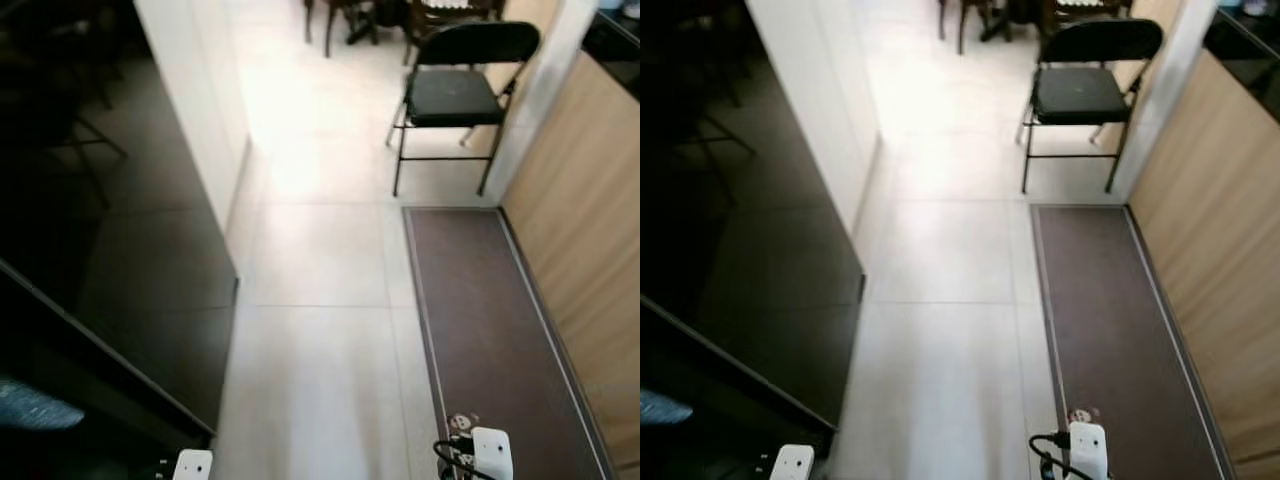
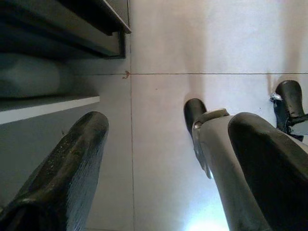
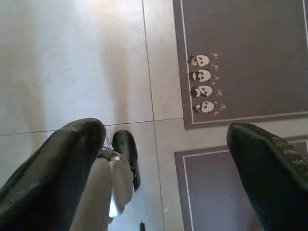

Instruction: Restocking fridge

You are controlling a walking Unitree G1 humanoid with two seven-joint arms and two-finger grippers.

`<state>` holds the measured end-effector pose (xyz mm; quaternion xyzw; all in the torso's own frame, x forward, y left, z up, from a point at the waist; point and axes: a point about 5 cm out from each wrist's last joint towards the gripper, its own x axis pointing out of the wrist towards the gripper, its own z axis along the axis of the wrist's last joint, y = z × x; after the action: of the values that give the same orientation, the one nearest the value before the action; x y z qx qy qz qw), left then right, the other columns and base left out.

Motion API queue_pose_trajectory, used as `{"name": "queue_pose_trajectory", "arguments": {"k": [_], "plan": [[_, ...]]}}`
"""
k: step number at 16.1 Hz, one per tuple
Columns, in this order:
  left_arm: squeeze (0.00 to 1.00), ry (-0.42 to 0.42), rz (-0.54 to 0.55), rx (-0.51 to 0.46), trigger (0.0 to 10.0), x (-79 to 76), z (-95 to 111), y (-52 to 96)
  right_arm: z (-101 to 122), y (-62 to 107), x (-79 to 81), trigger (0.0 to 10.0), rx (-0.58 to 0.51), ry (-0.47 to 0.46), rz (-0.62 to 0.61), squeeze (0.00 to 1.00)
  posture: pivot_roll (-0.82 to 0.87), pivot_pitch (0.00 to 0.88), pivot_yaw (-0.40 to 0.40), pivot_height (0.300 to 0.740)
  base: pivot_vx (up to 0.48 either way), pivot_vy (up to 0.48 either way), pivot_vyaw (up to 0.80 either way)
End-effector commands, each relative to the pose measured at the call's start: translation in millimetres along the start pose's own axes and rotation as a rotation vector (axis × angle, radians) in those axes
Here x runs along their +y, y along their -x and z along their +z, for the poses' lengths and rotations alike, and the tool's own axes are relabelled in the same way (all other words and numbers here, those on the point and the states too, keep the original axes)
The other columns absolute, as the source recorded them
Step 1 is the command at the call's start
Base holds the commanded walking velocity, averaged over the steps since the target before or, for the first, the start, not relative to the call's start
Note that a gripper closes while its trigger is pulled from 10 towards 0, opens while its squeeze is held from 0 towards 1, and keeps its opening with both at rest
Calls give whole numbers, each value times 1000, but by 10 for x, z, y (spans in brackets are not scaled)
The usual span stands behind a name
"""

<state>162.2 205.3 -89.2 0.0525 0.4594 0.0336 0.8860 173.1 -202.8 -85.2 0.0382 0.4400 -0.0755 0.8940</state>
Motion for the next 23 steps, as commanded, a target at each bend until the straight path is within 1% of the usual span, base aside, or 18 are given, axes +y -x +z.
{"name": "queue_pose_trajectory", "arguments": {"k": [1, 5, 8, 10, 15, 19, 21, 22, 23], "plan": [[0, -1, -7, 11, 10000, 2, -40, 9, -76, 18, -21, 10000, 24, -3, -1, 0, -78, 123, 25, 740, 0, 0, 0], [0, -5, -13, 8, 10000, -9, -32, 7, -89, 34, -125, 10000, 23, -1, -2, 0, -77, 123, 25, 740, 294, 0, 0], [0, -2, -15, 11, 10000, -13, -38, 8, -112, 42, -146, 10000, 33, 4, -4, 0, -75, 122, 25, 740, 320, 0, 0], [0, -2, -17, 12, 10000, -17, -41, 8, -145, 47, -135, 10000, 45, 4, -5, 0, -75, 122, 25, 740, 319, 0, 0], [0, -8, -27, 9, 10000, -33, -43, 9, -192, 40, 43, 10000, 60, 12, 14, 0, -72, 121, 23, 740, 309, 0, 0], [0, -19, -30, 8, 10000, -32, -43, 10, -188, 37, 63, 10000, 60, 14, 16, 0, -71, 119, 23, 740, 0, 0, 0], [0, -38, -1, -47, 10000, 2, 66, -5, -122, 20, 71, 10000, 42, 17, 20, 0, -71, 116, 25, 740, 0, 0, 0], [0, -56, 26, -89, 10000, 30, 144, -11, -93, 17, 33, 10000, 32, 20, 18, 0, -71, 115, 26, 740, 0, 0, 0], [0, -92, 41, -122, 10000, 55, 219, -18, -80, 17, 15, 10000, 26, 21, 17, 0, -71, 113, 26, 740, 0, 0, 0]]}}
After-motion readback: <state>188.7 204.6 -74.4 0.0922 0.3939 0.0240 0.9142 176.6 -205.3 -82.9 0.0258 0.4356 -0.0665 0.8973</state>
